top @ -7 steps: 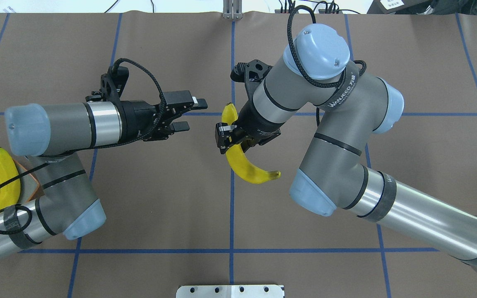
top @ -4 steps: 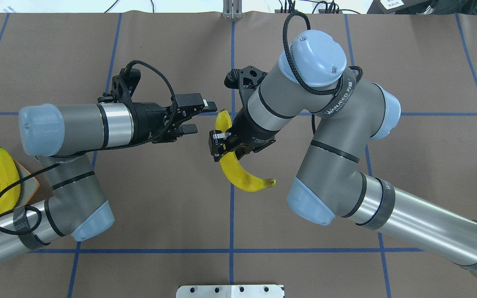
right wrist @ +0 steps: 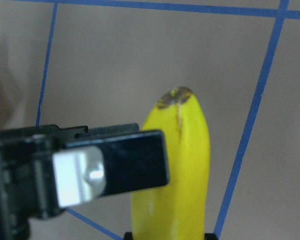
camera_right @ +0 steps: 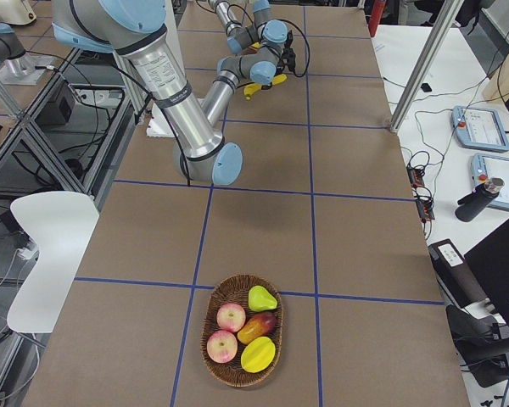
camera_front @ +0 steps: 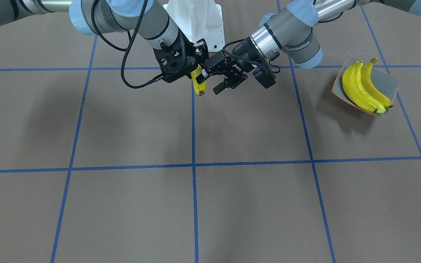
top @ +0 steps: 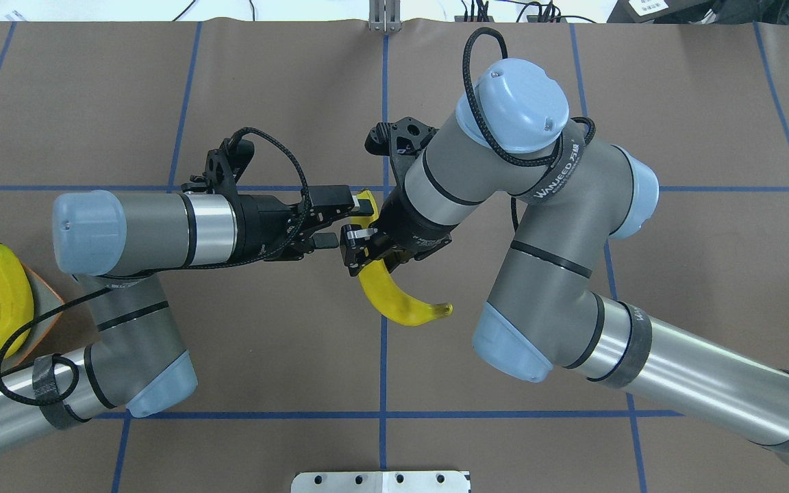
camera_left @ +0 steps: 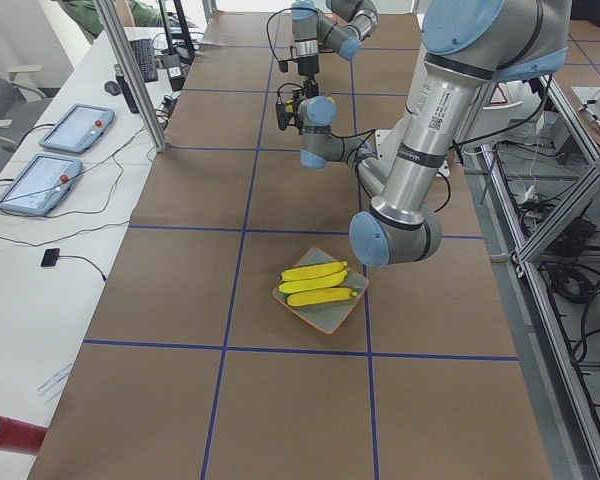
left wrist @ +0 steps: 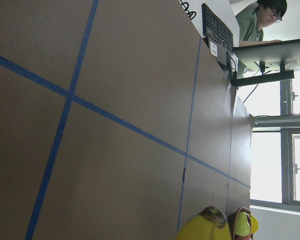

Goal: Transfer all bananas from basket to plate

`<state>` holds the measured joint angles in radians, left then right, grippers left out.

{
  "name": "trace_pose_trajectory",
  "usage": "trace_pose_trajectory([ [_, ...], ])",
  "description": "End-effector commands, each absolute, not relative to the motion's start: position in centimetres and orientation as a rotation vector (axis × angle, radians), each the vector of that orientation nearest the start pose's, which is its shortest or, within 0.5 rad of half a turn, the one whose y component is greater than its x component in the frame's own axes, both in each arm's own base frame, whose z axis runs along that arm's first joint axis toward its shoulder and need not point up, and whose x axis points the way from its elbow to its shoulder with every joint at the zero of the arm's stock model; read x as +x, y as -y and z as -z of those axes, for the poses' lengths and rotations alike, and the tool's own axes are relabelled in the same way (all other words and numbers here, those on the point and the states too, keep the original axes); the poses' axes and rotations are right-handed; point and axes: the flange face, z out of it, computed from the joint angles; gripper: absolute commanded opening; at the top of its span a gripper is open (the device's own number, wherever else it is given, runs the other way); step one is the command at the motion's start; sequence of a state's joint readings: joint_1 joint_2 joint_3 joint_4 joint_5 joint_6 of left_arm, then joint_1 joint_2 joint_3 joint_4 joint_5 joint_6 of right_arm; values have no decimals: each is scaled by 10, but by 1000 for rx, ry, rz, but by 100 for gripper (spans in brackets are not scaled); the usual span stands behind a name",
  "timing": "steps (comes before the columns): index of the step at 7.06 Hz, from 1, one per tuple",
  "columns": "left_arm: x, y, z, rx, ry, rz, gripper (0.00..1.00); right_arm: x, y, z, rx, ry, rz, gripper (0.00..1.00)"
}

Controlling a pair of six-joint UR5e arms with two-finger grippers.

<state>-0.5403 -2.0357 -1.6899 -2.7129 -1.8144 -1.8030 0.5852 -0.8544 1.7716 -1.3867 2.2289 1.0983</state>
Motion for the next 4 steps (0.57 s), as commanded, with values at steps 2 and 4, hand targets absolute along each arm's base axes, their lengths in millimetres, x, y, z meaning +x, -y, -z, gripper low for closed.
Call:
trace_pose_trajectory([
  [2,462,394,-208,60,-1736,329,97,-489,408,-119,30,1217,270,0],
  [4,464,394,-206,59,-1739,326,81,-488,408,-118,33,1222,272,0],
])
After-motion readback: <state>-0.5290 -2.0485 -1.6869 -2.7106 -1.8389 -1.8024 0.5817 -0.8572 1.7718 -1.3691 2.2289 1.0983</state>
